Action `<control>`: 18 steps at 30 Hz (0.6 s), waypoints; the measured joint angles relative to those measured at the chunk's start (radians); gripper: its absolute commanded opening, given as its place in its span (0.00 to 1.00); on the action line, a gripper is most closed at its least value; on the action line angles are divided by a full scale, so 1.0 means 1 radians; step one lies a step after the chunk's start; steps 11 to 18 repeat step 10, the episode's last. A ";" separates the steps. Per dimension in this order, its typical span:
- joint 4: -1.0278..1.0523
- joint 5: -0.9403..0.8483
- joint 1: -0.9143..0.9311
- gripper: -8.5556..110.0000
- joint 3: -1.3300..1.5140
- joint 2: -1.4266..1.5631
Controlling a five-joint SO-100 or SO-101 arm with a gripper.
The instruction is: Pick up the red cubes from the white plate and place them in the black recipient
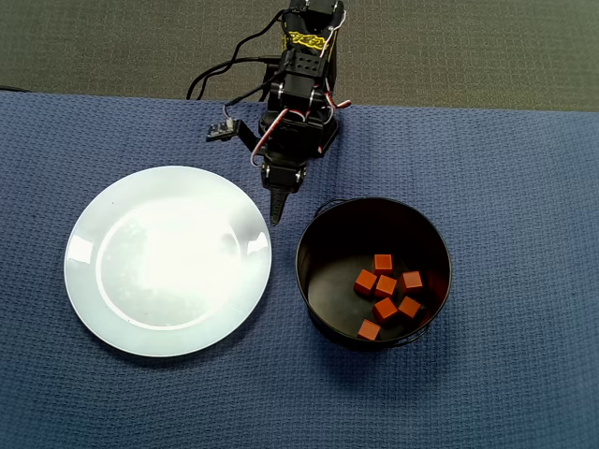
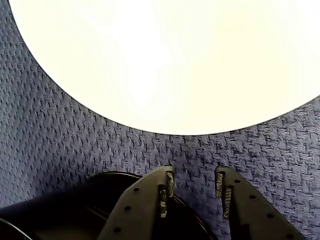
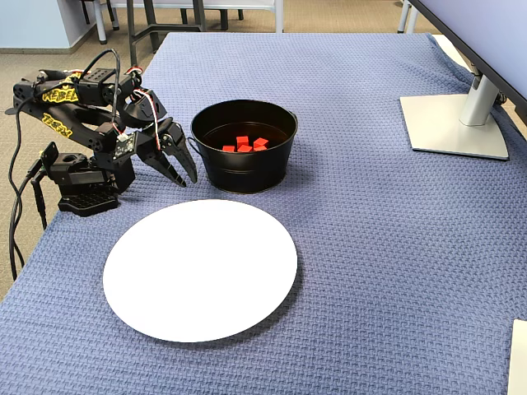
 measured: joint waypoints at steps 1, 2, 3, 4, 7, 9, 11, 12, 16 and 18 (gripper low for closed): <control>0.002 0.003 -0.009 0.07 0.012 0.012; 0.006 0.006 -0.018 0.07 0.025 0.028; 0.015 0.008 -0.023 0.07 0.038 0.044; 0.025 0.008 -0.029 0.07 0.051 0.061; 0.048 0.011 -0.038 0.07 0.086 0.107; 0.063 0.011 -0.041 0.07 0.107 0.141; 0.069 0.011 -0.041 0.07 0.115 0.153; 0.069 0.011 -0.041 0.07 0.115 0.153; 0.069 0.011 -0.041 0.07 0.115 0.153; 0.069 0.011 -0.041 0.07 0.115 0.153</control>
